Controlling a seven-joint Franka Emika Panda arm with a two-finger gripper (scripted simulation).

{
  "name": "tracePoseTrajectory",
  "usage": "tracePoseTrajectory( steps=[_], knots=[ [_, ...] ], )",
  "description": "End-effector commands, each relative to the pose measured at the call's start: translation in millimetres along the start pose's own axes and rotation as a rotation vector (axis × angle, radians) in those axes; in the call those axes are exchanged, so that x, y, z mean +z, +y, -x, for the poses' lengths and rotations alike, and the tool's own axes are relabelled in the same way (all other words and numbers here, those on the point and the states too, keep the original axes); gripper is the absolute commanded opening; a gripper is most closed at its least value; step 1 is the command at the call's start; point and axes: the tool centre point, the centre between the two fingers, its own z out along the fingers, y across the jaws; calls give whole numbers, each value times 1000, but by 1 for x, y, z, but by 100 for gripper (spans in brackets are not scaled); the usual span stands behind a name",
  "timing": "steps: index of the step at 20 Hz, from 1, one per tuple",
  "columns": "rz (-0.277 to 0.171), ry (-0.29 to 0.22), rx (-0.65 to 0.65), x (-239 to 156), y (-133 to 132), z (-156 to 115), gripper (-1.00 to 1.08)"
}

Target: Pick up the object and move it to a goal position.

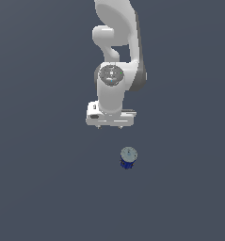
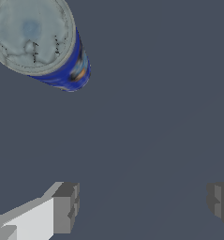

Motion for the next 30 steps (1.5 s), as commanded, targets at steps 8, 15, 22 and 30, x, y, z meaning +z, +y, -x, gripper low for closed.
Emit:
tracePoseTrajectory(
  steps=[8,15,22,30],
  knots=[
    [9,-10,-26,-1,-18,-3,100],
    [10,-11,-34,-1,-21,-4,100],
    [9,1,-100,-1,-29,-20,100],
    [5,33,-264,-1,-50,-59,100]
  ],
)
